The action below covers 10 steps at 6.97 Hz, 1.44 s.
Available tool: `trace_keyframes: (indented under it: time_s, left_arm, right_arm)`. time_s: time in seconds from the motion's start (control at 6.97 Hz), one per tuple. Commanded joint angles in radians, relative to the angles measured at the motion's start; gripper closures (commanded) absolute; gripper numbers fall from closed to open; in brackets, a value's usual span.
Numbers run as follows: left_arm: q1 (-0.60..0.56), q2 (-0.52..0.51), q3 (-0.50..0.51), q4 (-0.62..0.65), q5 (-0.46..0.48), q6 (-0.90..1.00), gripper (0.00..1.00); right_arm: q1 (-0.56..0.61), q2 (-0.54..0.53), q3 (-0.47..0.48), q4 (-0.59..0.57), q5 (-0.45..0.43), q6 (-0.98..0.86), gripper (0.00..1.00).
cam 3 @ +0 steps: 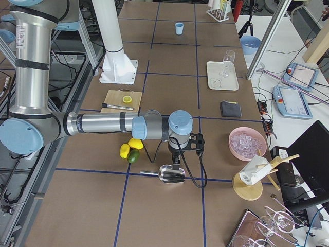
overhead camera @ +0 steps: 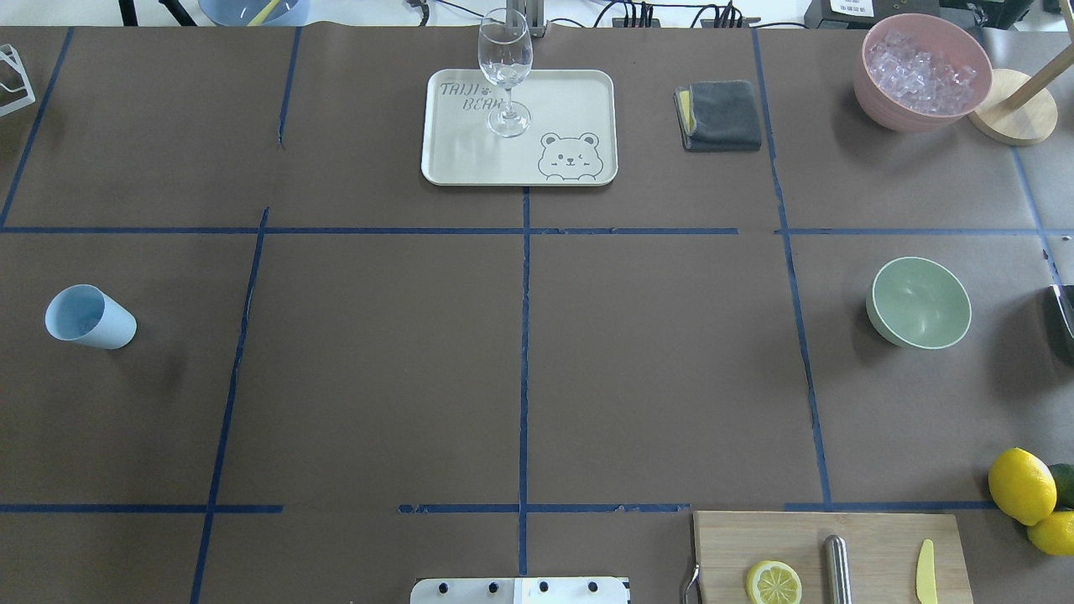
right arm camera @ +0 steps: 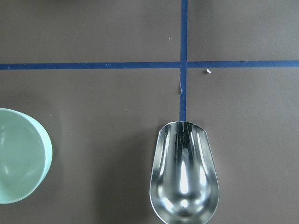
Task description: Pour ice into bowl
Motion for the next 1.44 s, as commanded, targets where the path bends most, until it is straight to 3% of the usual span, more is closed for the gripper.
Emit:
trace_keyframes:
  time_s: [0.0,0.29,0.57,0.72,0.86,1.15,1.29]
  left_arm:
    - [0.0,0.0,-0.002,-0.004,0.0,0.001,0.0]
    - [0.0,-0.006,-0.089,-0.036,0.0,0.003,0.0]
    - [0.002,-0.014,-0.108,-0.317,0.003,-0.005,0.0]
    - [0.041,-0.012,-0.135,-0.382,0.011,-0.024,0.0]
    - [0.082,0.012,-0.164,-0.48,0.029,-0.151,0.0]
    - [0.235,0.169,-0.255,-0.783,0.136,-0.468,0.0]
    - [0.282,0.229,-0.313,-0.814,0.193,-0.547,0.0]
  right_arm:
    - [0.003,0.008,0.027,0.002,0.004,0.002,0.0]
    - [-0.006,0.036,0.108,0.001,-0.001,0.016,0.0]
    - [-0.04,0.084,0.07,0.01,0.027,0.081,0.0]
    - [-0.117,0.088,0.062,0.056,0.053,0.131,0.0]
    - [-0.179,0.111,0.05,0.128,0.039,0.287,0.0]
    - [-0.282,0.116,-0.075,0.438,0.015,0.535,0.0]
    - [-0.329,0.099,-0.115,0.581,-0.019,0.665,0.0]
